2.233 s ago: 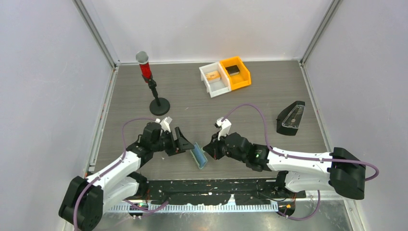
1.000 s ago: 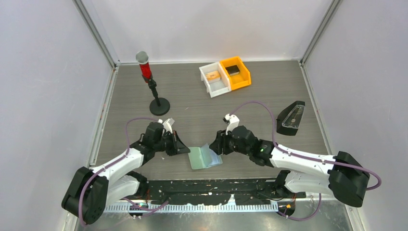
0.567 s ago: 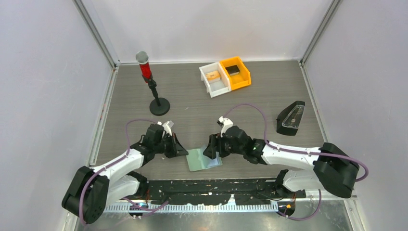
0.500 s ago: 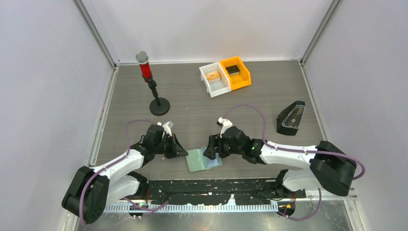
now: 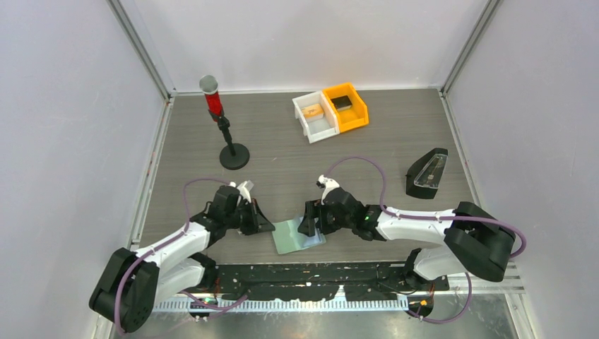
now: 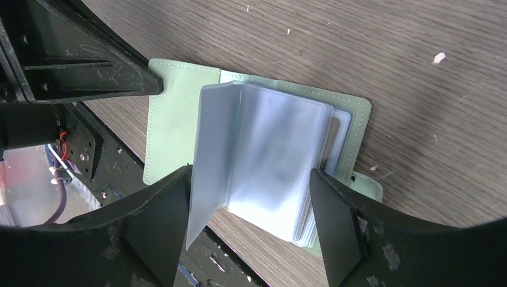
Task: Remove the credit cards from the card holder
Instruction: Remove the credit card from the card holder.
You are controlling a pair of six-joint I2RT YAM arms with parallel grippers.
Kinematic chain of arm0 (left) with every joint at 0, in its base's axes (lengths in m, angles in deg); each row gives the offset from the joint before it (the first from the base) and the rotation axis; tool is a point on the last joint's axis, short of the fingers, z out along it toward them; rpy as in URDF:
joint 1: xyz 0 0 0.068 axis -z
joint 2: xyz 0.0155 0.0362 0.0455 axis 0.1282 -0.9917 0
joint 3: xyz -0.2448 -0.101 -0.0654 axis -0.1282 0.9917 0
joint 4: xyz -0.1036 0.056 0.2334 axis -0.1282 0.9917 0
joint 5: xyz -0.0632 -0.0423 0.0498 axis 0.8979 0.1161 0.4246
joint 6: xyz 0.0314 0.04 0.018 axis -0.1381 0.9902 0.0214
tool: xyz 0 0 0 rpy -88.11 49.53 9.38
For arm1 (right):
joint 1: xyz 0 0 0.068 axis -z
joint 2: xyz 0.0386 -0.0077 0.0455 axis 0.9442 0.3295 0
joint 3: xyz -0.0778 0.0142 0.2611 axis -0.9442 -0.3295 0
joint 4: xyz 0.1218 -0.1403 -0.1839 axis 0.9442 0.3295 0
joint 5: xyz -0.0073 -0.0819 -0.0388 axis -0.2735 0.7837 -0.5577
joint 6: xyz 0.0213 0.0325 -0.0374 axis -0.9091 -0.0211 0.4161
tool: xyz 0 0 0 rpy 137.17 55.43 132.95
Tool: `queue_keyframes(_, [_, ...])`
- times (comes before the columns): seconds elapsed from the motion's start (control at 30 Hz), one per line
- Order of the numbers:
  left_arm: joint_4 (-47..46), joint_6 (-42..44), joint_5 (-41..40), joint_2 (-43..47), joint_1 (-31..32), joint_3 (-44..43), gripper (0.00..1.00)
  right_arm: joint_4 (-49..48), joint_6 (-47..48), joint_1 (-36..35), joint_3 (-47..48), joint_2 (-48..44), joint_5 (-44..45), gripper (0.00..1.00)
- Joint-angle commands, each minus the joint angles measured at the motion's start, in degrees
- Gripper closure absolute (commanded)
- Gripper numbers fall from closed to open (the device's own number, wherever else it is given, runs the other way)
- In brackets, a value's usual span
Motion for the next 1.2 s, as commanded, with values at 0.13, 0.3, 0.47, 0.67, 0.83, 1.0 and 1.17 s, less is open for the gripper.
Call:
queue_keyframes(0.13, [-0.9, -0.5, 0.0, 1.2, 0.1, 1.0, 1.0, -3.8, -1.6, -0.2, 1.4, 0.3, -0.7, 0.25])
queue_keyframes(0.3, [-1.3, -0.8, 0.3, 0.9, 0.2, 1.5, 1.0, -6.2, -3.2, -0.2, 1.4, 0.4, -3.0, 0.26])
queue_keyframes(0.47, [-1.8, -1.8, 0.2, 1.3, 0.2, 2.1, 1.0, -5.4, -3.5, -0.2, 2.6, 0.3, -2.9, 0.26])
queue_keyframes(0.67, [-1.3, -2.5, -1.2, 3.2, 0.1, 3.3, 1.0, 3.8, -1.4, -0.2, 4.2, -2.0, 3.9, 0.22])
queue_keyframes(0.83, [-2.3, -3.5, -0.6, 3.0, 0.2, 4.7, 1.0, 1.5, -3.5, -0.4, 2.7, -1.0, 2.2, 0.22])
queue_keyframes(1.0, [-2.3, -4.2, -0.1, 3.9, 0.2, 5.4, 1.0, -2.6, -4.5, -0.6, 2.0, 2.2, 0.1, 0.22])
queue_keyframes(1.17, [-1.0, -3.9, -1.2, 6.0, 0.2, 5.3, 1.0, -2.6, -4.4, -1.1, 3.2, 4.5, -0.4, 0.26])
